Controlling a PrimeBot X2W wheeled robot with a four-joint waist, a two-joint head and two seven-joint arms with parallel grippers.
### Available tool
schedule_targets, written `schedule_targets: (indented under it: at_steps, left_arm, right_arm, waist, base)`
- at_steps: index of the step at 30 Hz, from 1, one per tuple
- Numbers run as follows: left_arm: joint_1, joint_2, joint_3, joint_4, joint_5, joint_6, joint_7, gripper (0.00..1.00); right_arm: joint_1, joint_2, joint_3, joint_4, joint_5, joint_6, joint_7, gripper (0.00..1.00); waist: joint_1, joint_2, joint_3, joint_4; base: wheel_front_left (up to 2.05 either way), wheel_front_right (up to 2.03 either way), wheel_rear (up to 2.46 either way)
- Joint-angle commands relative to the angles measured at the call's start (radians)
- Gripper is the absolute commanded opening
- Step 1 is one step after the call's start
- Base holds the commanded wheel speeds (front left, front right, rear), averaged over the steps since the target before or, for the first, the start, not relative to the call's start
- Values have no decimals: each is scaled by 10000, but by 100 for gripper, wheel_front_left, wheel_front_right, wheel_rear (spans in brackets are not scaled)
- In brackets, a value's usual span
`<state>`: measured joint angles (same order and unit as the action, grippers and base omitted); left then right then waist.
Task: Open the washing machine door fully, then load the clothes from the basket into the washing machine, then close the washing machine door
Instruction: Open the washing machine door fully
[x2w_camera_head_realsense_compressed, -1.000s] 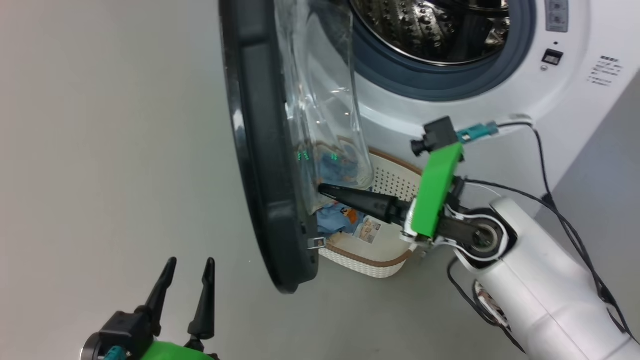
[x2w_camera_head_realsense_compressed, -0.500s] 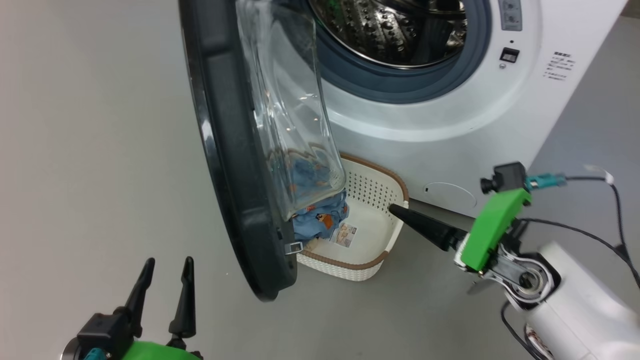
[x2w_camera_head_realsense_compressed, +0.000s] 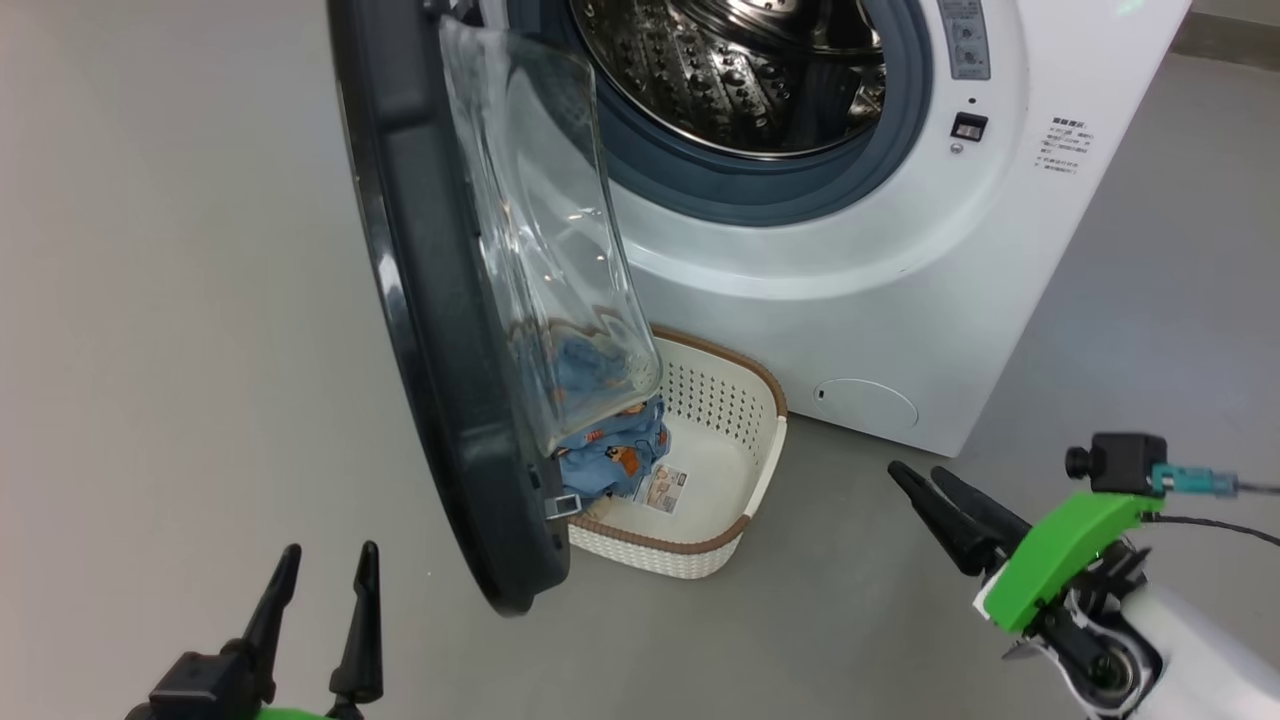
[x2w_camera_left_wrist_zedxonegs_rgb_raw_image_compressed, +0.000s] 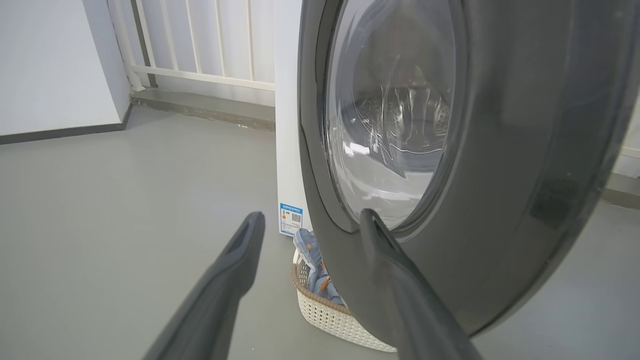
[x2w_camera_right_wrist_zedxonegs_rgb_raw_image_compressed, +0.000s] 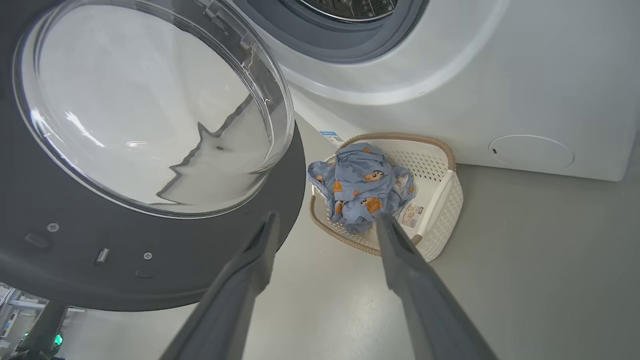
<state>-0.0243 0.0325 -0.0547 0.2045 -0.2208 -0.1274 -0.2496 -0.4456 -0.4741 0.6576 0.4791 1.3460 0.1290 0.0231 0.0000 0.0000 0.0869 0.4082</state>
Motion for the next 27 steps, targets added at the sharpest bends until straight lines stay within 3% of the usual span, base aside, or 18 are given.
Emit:
schedule_targets:
  at_steps: [1, 5, 9, 20, 27]
  left_arm:
    - [-116, 177, 376, -196, 118, -27, -122, 100]
    - [-71, 177, 393, -159, 142, -29, -122, 100]
    - [-62, 177, 388, -143, 139, -30, -122, 100]
    - [-90, 177, 364, -104, 152, -31, -122, 100]
    - [-88, 177, 342, -81, 160, -32, -122, 100]
  right_arm:
    - [265, -152, 254, -189, -275, 17, -656, 100]
    - [396, -354, 848, -66, -1134, 17, -2260, 100]
    - [475, -307, 843, 122, -1942, 17, -2820, 100]
    - [2000, 849, -2668, -1156, -6340, 17, -2846, 100]
    - [2957, 1547, -3827, -1383, -7595, 17, -2847, 100]
  waist:
    - [0, 0, -29, -31]
    - [0, 0, -70, -69]
    - [0, 0, -79, -81]
    - [0, 0, -119, -48]
    - [0, 0, -146, -13]
  base:
    - [0, 0, 0]
    - [0, 0, 0]
    - [0, 0, 0]
    - [0, 0, 0]
    - [0, 0, 0]
